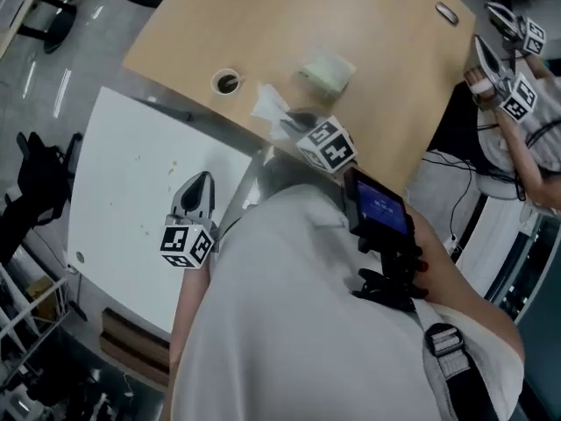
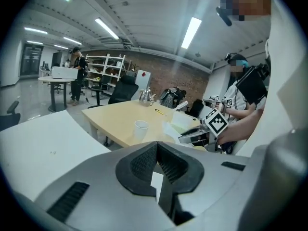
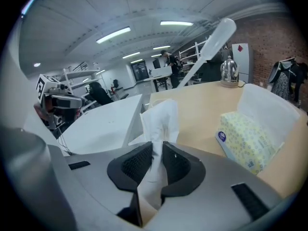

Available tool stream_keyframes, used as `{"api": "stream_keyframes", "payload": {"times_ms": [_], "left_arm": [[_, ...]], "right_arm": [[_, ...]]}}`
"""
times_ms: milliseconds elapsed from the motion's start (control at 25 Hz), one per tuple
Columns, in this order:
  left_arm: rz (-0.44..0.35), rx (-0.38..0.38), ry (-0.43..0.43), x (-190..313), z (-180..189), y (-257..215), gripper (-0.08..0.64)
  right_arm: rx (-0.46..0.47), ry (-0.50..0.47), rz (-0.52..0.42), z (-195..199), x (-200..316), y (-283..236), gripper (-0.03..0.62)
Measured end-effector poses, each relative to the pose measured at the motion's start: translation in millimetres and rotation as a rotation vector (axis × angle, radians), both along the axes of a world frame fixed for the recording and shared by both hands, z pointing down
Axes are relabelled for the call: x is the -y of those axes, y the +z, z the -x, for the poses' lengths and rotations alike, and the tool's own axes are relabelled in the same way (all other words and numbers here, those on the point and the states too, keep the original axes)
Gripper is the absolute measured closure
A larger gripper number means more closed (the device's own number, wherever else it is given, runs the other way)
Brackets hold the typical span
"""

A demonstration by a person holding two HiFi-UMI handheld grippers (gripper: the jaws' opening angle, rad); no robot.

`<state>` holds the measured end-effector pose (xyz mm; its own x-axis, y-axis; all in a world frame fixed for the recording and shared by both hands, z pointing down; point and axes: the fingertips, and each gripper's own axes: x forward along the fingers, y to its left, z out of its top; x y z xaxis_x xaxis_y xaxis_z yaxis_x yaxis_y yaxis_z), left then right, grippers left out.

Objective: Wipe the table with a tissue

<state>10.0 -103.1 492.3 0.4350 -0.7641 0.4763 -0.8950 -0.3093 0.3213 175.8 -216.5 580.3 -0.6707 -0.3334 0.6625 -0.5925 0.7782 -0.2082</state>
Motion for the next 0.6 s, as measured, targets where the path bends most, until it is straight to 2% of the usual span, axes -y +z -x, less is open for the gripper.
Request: {"api": "stream_keyframes", "payload": {"times_ms": [280, 600], "left_arm": [[-0.026, 0.030, -0.150, -24, 29, -7, 0.554], [-0.012, 0.090, -0.307, -77, 52, -10, 0.554]], "right_arm": [[0.053, -0.182, -0.038, 40, -19, -27, 0.517], [0.147, -0.381, 0.001, 107, -62, -26, 0.517]]}}
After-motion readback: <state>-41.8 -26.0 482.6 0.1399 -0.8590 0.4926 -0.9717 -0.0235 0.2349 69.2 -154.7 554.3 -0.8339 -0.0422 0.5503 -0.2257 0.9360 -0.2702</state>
